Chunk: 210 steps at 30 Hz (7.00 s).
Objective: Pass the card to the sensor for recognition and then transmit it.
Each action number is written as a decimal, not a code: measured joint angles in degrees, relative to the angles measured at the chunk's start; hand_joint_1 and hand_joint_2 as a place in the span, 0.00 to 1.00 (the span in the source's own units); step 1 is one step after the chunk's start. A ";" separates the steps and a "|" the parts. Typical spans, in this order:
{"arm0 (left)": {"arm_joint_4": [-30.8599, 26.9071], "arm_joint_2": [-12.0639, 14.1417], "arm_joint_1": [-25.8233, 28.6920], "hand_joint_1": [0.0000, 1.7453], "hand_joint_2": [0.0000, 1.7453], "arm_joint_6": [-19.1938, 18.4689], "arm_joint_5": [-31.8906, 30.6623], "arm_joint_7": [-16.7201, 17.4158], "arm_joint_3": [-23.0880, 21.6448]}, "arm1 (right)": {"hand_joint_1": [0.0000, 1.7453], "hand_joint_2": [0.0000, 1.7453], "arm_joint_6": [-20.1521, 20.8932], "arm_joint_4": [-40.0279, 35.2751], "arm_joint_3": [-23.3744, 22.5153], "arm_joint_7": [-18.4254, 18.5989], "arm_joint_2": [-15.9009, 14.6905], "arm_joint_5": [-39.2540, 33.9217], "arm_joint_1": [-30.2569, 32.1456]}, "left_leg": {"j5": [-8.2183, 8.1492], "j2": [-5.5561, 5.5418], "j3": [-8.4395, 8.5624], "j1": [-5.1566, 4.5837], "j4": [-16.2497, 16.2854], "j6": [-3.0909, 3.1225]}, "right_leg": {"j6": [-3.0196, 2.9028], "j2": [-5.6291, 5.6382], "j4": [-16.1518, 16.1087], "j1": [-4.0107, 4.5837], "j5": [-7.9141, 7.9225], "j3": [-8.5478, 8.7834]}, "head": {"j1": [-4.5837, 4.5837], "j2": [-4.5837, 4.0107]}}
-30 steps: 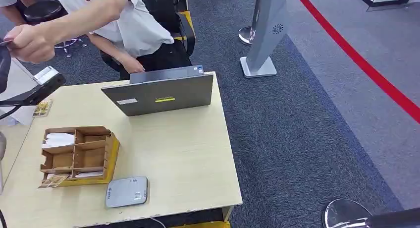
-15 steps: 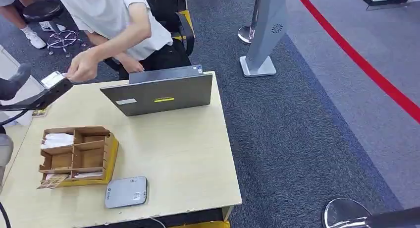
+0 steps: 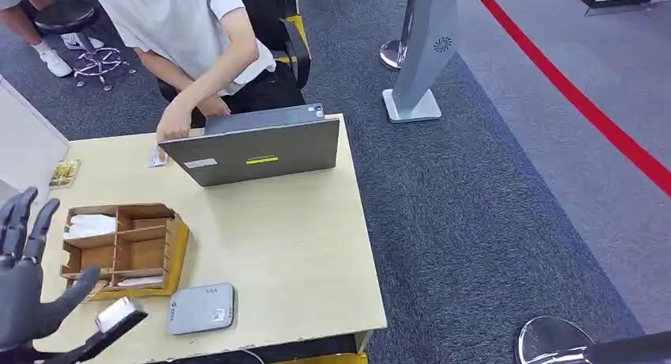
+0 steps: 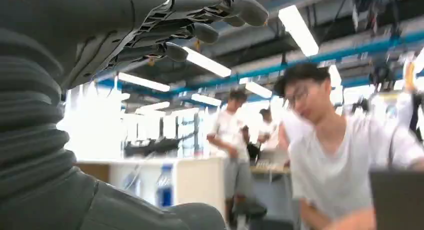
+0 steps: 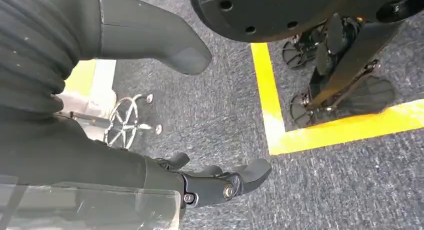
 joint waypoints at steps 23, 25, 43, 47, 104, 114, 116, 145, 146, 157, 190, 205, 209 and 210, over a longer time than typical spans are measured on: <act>12.68 -9.90 11.06 0.00 1.00 7.19 -3.61 6.03 10.37 | 0.00 1.00 2.08 -2.12 0.00 -1.88 0.00 4.48 0.01 | 0.04 -0.34 0.04 0.00 0.01 0.05 | 0.03 -0.36 -0.02 0.01 0.00 0.20 | 0.00 0.00; 15.07 -12.05 9.67 0.00 1.00 8.63 -5.01 3.64 12.55 | 0.00 1.00 2.03 -2.12 0.00 -1.75 0.00 4.61 0.01 | 0.04 -0.36 0.04 0.00 0.01 0.06 | 0.03 -0.40 -0.02 0.00 0.00 0.21 | 0.00 0.00; 27.19 -19.91 -3.32 0.00 1.00 10.11 -12.53 0.92 13.79 | 0.00 1.00 2.88 -2.29 0.00 -3.63 0.00 9.68 -0.58 | 0.14 -0.45 0.08 -0.01 0.04 0.13 | 0.05 -0.48 -0.04 0.00 0.06 0.25 | 0.00 0.00; 29.31 -19.91 -6.37 0.00 1.00 8.52 -13.75 2.27 11.36 | 0.00 1.00 2.99 -2.34 0.00 -3.69 0.00 9.86 -0.77 | 0.15 -0.44 0.09 -0.01 0.04 0.14 | 0.05 -0.47 -0.03 0.00 0.07 0.26 | 0.00 0.00; 27.04 -19.13 -7.25 0.00 1.00 1.07 -14.38 8.70 12.30 | 0.00 1.00 3.32 -2.97 -0.02 -3.04 0.00 8.57 -0.43 | 0.17 -0.45 0.07 -0.01 0.05 0.12 | 0.06 -0.45 -0.04 0.00 0.06 0.25 | 0.00 0.00; 27.63 -19.35 -8.33 0.00 1.00 0.33 -13.79 9.66 12.19 | 0.00 1.00 2.91 -2.97 -0.02 -2.30 0.00 8.55 -0.47 | 0.17 -0.44 0.07 -0.01 0.05 0.12 | 0.06 -0.44 -0.04 0.00 0.06 0.25 | 0.02 0.00; 27.96 -19.37 -8.33 0.00 1.00 -0.05 -13.59 9.90 12.19 | 0.00 1.00 2.86 -2.97 -0.02 -2.10 0.00 8.55 -0.51 | 0.17 -0.44 0.07 -0.01 0.05 0.12 | 0.06 -0.44 -0.04 0.00 0.06 0.25 | 0.02 0.00; 29.18 -19.89 -8.27 0.00 1.00 -3.55 -12.90 9.83 12.09 | 0.00 1.00 3.39 -3.23 -0.02 -2.40 0.00 8.42 -0.76 | 0.17 -0.44 0.07 -0.01 0.05 0.12 | 0.06 -0.44 -0.03 0.00 0.06 0.25 | 0.02 0.00; 29.31 -19.89 -8.29 0.00 1.00 -3.54 -12.92 9.74 11.93 | 0.00 1.00 3.34 -3.23 -0.02 -2.40 0.00 8.42 -0.75 | 0.17 -0.44 0.07 -0.01 0.05 0.12 | 0.06 -0.44 -0.03 0.00 0.06 0.26 | 0.02 0.00; 29.90 -19.85 -8.61 0.00 1.00 -3.52 -13.14 9.37 11.25 | 0.00 1.00 3.84 -3.26 -0.02 -2.47 0.00 8.37 -0.79 | 0.17 -0.44 0.08 -0.01 0.05 0.12 | 0.06 -0.44 -0.03 0.00 0.06 0.25 | 0.02 0.00; 27.27 -18.97 -8.61 1.00 1.00 -11.38 -8.17 10.25 11.28 | 0.00 1.00 6.42 -6.91 -0.02 -3.17 0.00 6.34 0.02 | 0.18 -0.44 0.15 0.00 0.05 0.10 | 0.05 -0.44 -0.02 0.00 0.07 0.30 | 0.00 0.00; 2.44 -5.82 -17.32 1.00 1.00 -29.85 -0.62 11.14 -2.03 | 0.00 1.00 4.22 -5.92 -0.02 -2.17 0.00 3.52 0.27 | 0.22 -0.42 0.15 0.01 0.06 0.05 | 0.00 -0.43 0.00 0.02 0.12 0.26 | 0.04 0.00; -0.68 -0.27 -24.47 1.00 1.00 -33.80 8.90 10.88 -4.24 | 0.00 1.00 5.38 -5.84 -0.02 -1.92 0.00 3.34 0.32 | 0.27 -0.44 0.15 0.01 0.06 0.06 | -0.09 -0.45 0.03 0.03 0.17 0.26 | 0.02 0.00; -0.96 0.52 -26.26 1.00 1.00 -34.19 9.66 11.19 -4.33 | 0.00 1.00 5.49 -5.84 -0.02 -1.90 0.00 3.48 0.34 | 0.29 -0.43 0.15 0.01 0.06 0.04 | -0.09 -0.45 0.04 0.03 0.17 0.23 | -0.02 0.00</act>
